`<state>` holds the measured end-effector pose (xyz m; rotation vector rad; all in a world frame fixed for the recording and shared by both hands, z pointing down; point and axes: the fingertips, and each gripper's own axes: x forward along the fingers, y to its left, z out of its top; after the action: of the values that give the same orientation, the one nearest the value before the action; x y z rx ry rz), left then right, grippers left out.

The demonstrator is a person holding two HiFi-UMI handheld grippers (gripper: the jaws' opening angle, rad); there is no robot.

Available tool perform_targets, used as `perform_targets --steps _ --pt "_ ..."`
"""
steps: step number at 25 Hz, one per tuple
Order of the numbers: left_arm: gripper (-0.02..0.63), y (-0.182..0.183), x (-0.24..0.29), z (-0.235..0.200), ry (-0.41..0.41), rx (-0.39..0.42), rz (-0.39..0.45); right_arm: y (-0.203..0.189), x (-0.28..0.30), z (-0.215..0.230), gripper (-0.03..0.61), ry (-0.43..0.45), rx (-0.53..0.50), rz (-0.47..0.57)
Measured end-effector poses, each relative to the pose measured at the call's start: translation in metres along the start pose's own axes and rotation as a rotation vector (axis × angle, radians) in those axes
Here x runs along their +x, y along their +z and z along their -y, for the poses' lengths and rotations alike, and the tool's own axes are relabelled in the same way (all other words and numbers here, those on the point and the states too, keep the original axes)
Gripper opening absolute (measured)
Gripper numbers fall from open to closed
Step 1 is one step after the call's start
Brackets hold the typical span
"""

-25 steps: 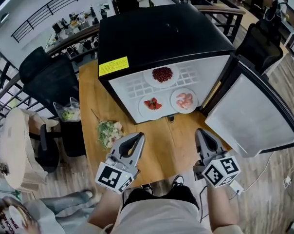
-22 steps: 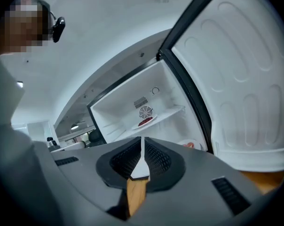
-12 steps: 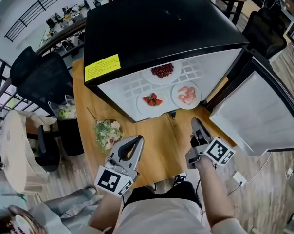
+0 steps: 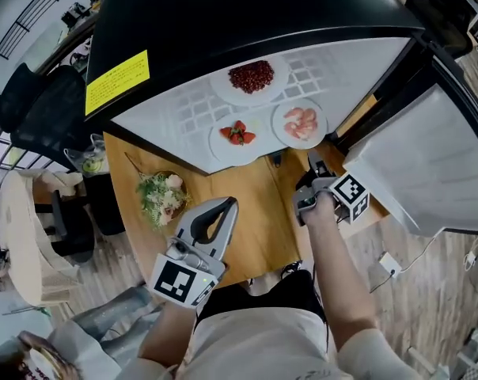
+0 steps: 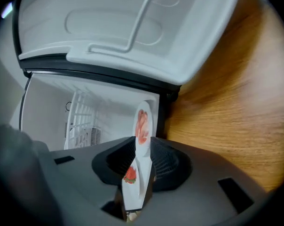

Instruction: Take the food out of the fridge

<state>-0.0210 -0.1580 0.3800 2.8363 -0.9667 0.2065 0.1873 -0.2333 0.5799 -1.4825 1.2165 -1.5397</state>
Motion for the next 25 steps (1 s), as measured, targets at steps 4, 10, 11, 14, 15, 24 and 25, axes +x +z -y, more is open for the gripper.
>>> perform_targets --steps 4,10,11,14,15,24,25 --pt "0.006 -0.008 0.006 0.002 -0.009 0.003 -0.004 -0.001 0.015 0.008 0.094 -0.006 0.04 0.01" --pt "0.006 -0.016 0.007 0.006 -0.005 0.0 -0.012 0.001 0.025 0.014 0.093 -0.004 0.076 0.019" --pt "0.006 -0.017 0.007 0.006 -0.005 -0.001 -0.013 0.003 0.026 0.015 0.092 -0.003 0.082 0.023" --pt "0.006 -0.021 0.007 0.009 -0.005 -0.004 -0.019 0.006 0.03 0.015 0.092 0.013 0.106 0.029" --pt "0.006 -0.022 0.007 0.01 -0.007 -0.005 -0.022 0.007 0.031 0.014 0.092 0.017 0.107 0.027" --pt "0.006 -0.025 0.001 0.008 0.002 -0.005 -0.028 0.011 0.031 0.012 0.028 0.035 0.115 0.046" --pt "0.006 -0.024 0.001 0.009 0.003 -0.005 -0.027 0.011 0.03 0.01 0.028 0.048 0.118 0.049"
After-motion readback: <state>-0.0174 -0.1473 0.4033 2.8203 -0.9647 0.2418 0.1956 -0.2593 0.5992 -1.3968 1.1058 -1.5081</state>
